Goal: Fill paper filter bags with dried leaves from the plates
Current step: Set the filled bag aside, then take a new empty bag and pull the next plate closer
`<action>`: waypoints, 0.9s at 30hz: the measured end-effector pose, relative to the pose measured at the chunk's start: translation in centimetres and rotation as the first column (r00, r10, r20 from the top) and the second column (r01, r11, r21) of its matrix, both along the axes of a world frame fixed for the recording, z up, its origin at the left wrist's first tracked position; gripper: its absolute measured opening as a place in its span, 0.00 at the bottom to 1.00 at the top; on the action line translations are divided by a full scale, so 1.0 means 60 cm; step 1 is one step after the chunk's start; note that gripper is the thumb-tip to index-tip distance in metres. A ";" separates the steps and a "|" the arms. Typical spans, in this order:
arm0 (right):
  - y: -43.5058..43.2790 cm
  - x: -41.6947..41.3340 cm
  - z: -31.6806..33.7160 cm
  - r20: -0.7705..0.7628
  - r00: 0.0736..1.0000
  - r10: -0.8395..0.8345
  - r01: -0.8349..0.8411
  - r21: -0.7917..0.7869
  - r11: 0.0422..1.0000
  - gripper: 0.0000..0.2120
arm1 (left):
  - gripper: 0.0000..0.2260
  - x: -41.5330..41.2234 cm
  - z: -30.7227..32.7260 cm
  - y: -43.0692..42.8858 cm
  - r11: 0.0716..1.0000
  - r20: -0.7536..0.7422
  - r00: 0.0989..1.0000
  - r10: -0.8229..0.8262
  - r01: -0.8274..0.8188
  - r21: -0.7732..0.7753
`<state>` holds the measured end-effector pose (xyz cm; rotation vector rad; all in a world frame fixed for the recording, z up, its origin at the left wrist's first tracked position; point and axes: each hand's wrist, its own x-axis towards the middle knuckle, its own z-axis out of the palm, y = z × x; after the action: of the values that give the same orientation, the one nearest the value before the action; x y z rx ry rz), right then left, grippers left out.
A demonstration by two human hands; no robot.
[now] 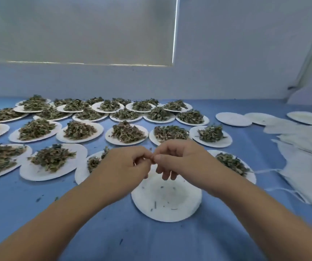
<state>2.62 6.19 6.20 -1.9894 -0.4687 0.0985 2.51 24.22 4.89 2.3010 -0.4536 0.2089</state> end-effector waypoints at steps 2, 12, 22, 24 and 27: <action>-0.039 -0.012 -0.013 0.003 0.994 -0.110 0.109 -0.132 0.985 0.03 | 0.09 0.002 -0.006 -0.024 0.998 -0.028 1.000 -0.002 0.003 0.067; -0.088 -0.027 -0.080 0.226 0.918 -0.327 0.394 -0.623 0.676 0.09 | 0.15 -0.020 -0.056 -0.023 0.703 0.106 0.946 0.306 -0.300 0.645; -0.101 -0.026 -0.075 0.103 0.914 -0.393 0.396 -0.443 0.804 0.05 | 0.09 0.000 -0.063 -0.003 0.932 -0.140 0.954 0.264 -0.216 0.291; -0.114 -0.019 -0.061 0.071 0.887 -0.456 0.451 -0.347 0.823 0.06 | 0.08 0.011 -0.051 -0.010 0.967 -0.204 0.950 0.236 -0.210 0.141; -0.142 0.003 -0.037 0.025 0.836 -0.548 0.543 -0.179 0.821 0.05 | 0.07 0.043 -0.029 -0.046 0.982 -0.242 0.952 0.185 -0.191 0.001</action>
<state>2.80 -2.34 3.98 -2.2237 0.1527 -0.2005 5.11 21.48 3.17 2.3097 -0.1073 0.0245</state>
